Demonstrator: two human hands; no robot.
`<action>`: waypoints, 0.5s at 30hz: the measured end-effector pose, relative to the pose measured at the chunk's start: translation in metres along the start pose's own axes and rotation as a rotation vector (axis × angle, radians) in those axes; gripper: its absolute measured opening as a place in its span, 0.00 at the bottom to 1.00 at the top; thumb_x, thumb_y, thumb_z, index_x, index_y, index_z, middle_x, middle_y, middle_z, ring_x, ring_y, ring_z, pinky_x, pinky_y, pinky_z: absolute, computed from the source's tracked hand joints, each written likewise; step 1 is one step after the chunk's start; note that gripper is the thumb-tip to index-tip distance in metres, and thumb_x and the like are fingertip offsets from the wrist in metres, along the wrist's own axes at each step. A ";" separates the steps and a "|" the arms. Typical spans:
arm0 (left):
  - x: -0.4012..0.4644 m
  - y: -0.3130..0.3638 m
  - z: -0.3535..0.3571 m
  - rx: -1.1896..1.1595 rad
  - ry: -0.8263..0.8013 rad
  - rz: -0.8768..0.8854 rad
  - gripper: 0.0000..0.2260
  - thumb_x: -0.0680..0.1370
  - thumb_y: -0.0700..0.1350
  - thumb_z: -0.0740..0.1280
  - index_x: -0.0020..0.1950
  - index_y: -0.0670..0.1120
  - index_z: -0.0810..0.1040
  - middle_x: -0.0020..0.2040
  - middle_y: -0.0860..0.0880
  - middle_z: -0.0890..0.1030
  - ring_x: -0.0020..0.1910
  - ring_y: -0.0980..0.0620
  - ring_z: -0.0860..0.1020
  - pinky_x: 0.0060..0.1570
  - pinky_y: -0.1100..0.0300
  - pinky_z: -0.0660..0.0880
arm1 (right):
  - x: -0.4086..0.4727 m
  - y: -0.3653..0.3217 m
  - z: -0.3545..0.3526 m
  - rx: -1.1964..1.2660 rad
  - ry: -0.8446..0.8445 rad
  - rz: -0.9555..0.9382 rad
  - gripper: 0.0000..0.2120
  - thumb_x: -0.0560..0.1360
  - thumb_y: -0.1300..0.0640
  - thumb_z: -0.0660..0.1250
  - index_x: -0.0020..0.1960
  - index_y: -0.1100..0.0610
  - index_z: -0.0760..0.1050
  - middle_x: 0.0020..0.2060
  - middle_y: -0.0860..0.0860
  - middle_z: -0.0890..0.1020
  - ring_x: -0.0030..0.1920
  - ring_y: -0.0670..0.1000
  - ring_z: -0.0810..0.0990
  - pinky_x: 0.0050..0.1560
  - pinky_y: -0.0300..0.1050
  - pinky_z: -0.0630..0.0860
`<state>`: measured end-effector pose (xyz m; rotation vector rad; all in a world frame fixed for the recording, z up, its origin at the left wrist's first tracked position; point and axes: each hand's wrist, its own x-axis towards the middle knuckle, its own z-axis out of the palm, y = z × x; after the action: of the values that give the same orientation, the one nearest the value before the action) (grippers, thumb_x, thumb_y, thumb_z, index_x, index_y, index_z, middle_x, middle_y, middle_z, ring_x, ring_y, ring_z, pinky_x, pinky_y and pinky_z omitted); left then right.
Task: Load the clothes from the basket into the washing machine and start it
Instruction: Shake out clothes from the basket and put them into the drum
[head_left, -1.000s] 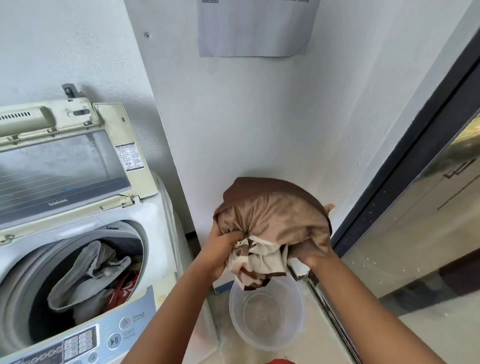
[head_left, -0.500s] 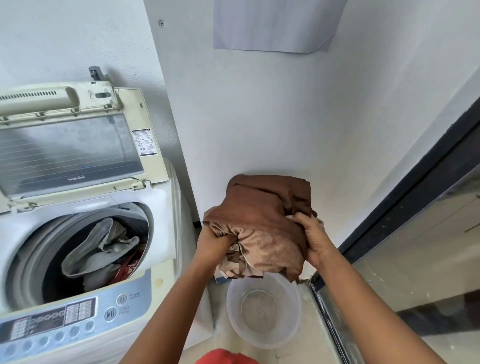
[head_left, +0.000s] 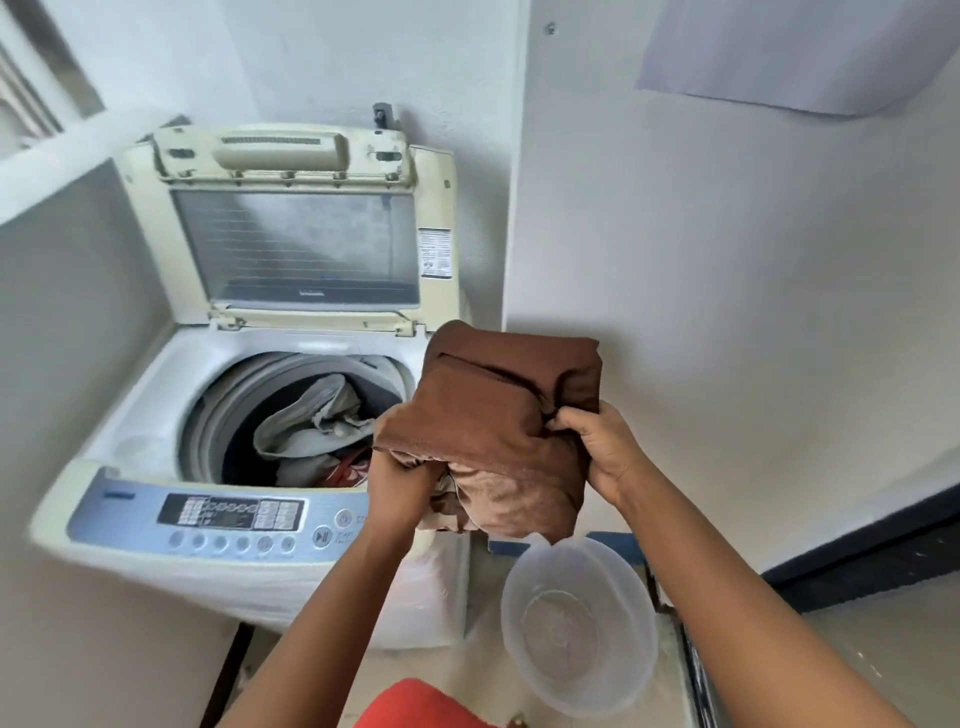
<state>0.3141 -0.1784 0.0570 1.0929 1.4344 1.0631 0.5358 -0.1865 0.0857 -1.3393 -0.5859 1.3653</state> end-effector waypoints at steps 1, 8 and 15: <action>0.000 0.001 -0.009 -0.017 0.032 -0.006 0.15 0.62 0.45 0.70 0.48 0.45 0.77 0.37 0.51 0.80 0.38 0.52 0.77 0.36 0.53 0.75 | 0.005 0.000 0.011 -0.024 -0.022 -0.010 0.11 0.67 0.73 0.67 0.47 0.63 0.80 0.39 0.58 0.82 0.40 0.56 0.81 0.45 0.48 0.79; 0.019 0.004 -0.074 -0.169 0.239 0.027 0.13 0.74 0.28 0.65 0.34 0.41 0.69 0.26 0.46 0.69 0.22 0.53 0.66 0.24 0.61 0.67 | 0.035 0.006 0.105 -0.157 -0.150 -0.060 0.21 0.62 0.65 0.73 0.55 0.55 0.80 0.52 0.55 0.84 0.51 0.54 0.83 0.50 0.46 0.79; 0.073 0.009 -0.148 -0.208 0.348 0.114 0.11 0.74 0.27 0.62 0.40 0.43 0.73 0.27 0.53 0.70 0.28 0.54 0.65 0.26 0.60 0.69 | 0.066 0.032 0.191 -0.312 -0.261 -0.039 0.15 0.72 0.66 0.69 0.57 0.55 0.80 0.45 0.47 0.85 0.47 0.46 0.83 0.47 0.39 0.76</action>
<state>0.1613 -0.1158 0.0687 0.8766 1.5005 1.5063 0.3643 -0.0742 0.0782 -1.3936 -1.0302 1.4703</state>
